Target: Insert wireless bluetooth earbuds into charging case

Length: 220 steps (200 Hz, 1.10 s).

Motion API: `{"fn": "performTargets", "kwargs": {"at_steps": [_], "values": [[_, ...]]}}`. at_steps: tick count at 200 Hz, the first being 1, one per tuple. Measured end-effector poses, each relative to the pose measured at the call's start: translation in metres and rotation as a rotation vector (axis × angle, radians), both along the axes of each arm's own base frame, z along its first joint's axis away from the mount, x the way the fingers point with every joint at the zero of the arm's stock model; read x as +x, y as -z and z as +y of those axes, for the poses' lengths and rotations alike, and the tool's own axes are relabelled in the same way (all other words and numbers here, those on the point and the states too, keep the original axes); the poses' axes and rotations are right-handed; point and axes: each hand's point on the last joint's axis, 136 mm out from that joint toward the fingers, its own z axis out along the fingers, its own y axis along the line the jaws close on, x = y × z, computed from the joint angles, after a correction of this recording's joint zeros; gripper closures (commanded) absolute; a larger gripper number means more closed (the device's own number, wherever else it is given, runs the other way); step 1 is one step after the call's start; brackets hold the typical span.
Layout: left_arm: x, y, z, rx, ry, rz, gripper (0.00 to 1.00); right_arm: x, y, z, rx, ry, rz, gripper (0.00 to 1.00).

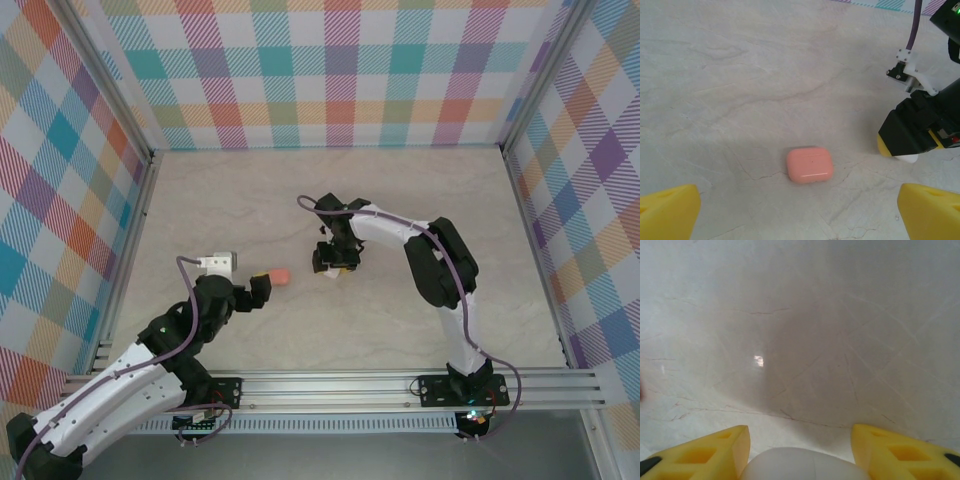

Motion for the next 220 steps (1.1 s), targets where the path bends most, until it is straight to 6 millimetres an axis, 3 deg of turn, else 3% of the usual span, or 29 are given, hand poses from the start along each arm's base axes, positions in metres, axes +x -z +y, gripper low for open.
{"fn": "performTargets", "kwargs": {"at_steps": [86, 118, 126, 138, 156, 168, 193, 220], "values": [[-0.001, 0.000, 0.004, 0.036, -0.001, 0.007, 0.00, -0.004, -0.005, -0.008, -0.048, -0.041, -0.003, 0.24], [0.007, -0.014, 0.005, 0.093, 0.006, -0.012, 0.00, 0.006, -0.046, -0.011, -0.009, -0.061, -0.151, 0.13], [0.011, -0.019, 0.006, 0.114, 0.004, -0.018, 0.00, 0.011, -0.061, -0.014, 0.003, -0.065, -0.213, 0.00], [0.019, -0.025, 0.006, 0.143, -0.002, -0.021, 0.00, 0.017, -0.082, -0.021, 0.005, -0.066, -0.317, 0.00], [0.036, -0.032, 0.007, 0.201, -0.011, -0.010, 0.00, 0.029, -0.107, -0.042, -0.019, -0.032, -0.498, 0.00], [0.049, -0.036, 0.006, 0.243, -0.013, -0.004, 0.00, 0.034, -0.114, -0.060, -0.050, -0.003, -0.602, 0.00], [0.077, -0.030, 0.004, 0.316, 0.004, 0.015, 0.00, 0.048, -0.114, -0.105, -0.149, 0.069, -0.762, 0.00], [0.102, -0.007, 0.016, 0.338, -0.010, 0.033, 0.00, 0.061, -0.107, -0.163, -0.265, 0.145, -0.891, 0.00]]}}
